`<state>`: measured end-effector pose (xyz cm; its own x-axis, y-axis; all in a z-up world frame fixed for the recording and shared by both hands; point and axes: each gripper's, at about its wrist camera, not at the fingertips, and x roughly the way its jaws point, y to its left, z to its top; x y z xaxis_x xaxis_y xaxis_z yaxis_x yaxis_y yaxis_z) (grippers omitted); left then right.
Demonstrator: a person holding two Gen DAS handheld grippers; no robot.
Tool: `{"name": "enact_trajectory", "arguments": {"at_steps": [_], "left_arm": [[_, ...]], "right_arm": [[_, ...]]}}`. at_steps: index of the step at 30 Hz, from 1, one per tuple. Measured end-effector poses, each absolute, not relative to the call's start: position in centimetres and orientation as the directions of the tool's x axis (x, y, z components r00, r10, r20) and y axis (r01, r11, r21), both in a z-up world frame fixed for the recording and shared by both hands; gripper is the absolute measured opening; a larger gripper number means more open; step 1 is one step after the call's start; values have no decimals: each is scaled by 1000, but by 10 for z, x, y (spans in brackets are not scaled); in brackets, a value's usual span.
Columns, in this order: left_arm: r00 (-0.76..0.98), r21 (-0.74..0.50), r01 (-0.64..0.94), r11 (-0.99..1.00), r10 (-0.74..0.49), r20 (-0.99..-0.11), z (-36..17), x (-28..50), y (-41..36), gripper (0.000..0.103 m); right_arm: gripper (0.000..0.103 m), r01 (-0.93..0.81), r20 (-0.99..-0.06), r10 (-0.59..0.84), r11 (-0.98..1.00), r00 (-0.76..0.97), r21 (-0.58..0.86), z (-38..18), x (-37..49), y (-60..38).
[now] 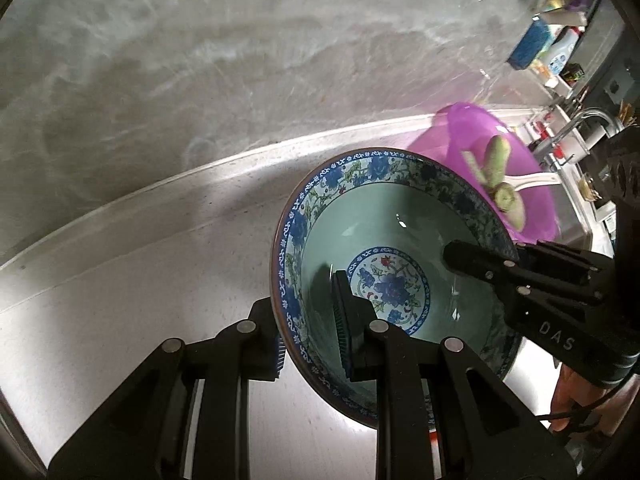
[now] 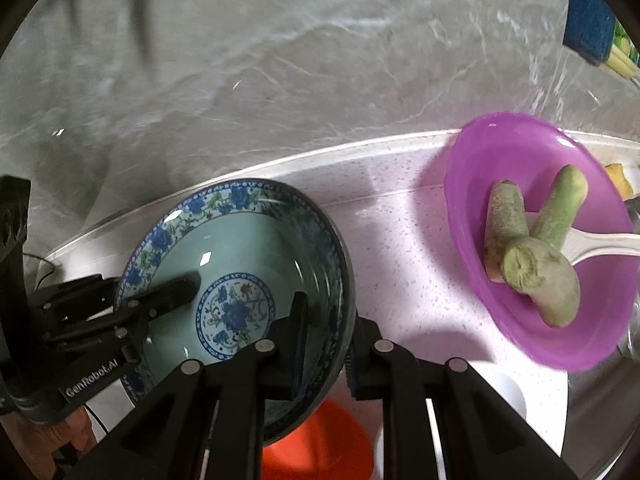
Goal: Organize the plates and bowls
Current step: 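Lift the patterned bowl with both grippers and carry it over the plate stack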
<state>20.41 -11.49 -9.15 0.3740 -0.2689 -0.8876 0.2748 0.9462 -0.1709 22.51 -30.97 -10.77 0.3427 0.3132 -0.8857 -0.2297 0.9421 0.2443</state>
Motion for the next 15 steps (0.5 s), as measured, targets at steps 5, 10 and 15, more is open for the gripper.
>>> {"name": "enact_trajectory", "arguments": {"at_steps": [5, 10, 15], "left_arm": [[402, -163, 286, 944, -272, -874, -66, 167, -119, 18], [406, -169, 297, 940, -285, -868, -54, 122, -122, 18], [398, -186, 310, 932, -305, -865, -53, 68, -127, 18]], "right_arm": [[18, -265, -866, 339, 931, 368, 252, -90, 197, -317], [18, -314, -845, 344, 923, 409, 224, -65, 157, -325], [18, -333, -833, 351, 918, 428, 216, -55, 111, -333]]}}
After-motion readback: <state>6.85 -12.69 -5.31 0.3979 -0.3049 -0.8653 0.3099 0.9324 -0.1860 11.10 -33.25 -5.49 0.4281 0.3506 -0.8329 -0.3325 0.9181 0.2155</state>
